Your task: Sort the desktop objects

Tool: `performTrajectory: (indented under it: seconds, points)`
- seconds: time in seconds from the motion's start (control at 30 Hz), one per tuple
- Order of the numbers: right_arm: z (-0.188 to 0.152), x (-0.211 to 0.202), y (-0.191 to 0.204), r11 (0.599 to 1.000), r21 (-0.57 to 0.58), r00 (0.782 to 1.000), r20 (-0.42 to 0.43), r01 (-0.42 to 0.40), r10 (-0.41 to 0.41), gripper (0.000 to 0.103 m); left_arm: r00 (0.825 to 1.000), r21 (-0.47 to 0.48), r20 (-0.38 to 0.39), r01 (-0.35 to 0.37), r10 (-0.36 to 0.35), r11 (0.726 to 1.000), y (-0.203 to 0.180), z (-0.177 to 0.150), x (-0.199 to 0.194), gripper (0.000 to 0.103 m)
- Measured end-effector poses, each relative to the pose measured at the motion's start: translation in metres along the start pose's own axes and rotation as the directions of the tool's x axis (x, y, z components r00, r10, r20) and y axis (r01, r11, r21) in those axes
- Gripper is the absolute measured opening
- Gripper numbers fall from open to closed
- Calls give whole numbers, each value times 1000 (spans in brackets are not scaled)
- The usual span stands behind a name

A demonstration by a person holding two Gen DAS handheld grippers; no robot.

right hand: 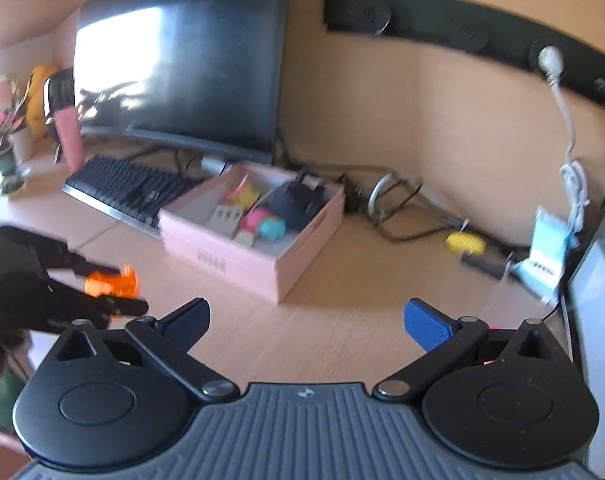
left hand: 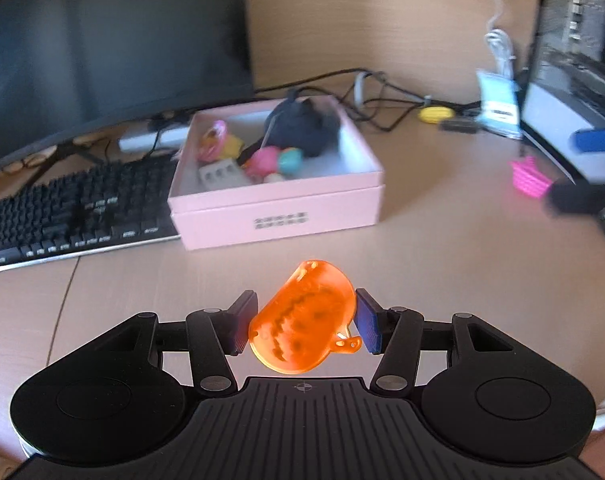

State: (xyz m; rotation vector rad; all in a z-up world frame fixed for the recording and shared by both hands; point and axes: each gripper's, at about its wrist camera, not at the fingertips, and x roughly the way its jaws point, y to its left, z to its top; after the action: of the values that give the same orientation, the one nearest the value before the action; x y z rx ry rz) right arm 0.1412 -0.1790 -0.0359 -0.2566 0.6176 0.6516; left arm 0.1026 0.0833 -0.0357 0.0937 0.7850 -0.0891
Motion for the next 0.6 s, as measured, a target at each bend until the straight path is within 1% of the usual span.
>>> performTrajectory:
  seconds: [0.07, 0.17, 0.27, 0.33, 0.4, 0.43, 0.47, 0.5, 0.53, 0.6]
  points:
    - [-6, 2, 3, 1000, -7, 1000, -12, -8, 8, 103, 999, -11, 39, -6, 6, 1000, 0, 11, -8, 57]
    - [-11, 0, 3, 1000, 15, 1000, -6, -11, 11, 103, 990, -5, 137, -42, 42, 999, 4, 39, -14, 57]
    - [-10, -4, 5, 1000, 23, 1000, 11, 3, -3, 103, 966, -27, 253, -55, 60, 998, 11, 80, -16, 57]
    - [-9, -9, 7, 1000, 12, 1000, 25, 16, -16, 103, 949, -45, 313, -31, 44, 998, 16, 105, -14, 57]
    - [-9, -15, 9, 999, -2, 999, 41, 33, -33, 103, 936, -45, 351, 10, 7, 999, 18, 129, -9, 58]
    - [-9, -17, 9, 999, -6, 998, 44, 41, -41, 103, 933, -37, 359, 35, -20, 999, 18, 139, -5, 64]
    - [-9, -19, 9, 999, -7, 998, 43, 49, -49, 103, 930, -42, 366, 47, -28, 998, 20, 147, -3, 73]
    - [-10, -22, 8, 998, -4, 998, 40, 58, -58, 103, 926, -60, 377, 46, -21, 997, 22, 153, -2, 94]
    - [-11, -24, 6, 998, -1, 997, 38, 65, -65, 103, 921, -78, 390, 41, -8, 996, 25, 157, -3, 99]
    - [-15, -28, 0, 996, 10, 996, 33, 83, -83, 103, 916, -97, 402, 42, 1, 994, 30, 160, -6, 99]
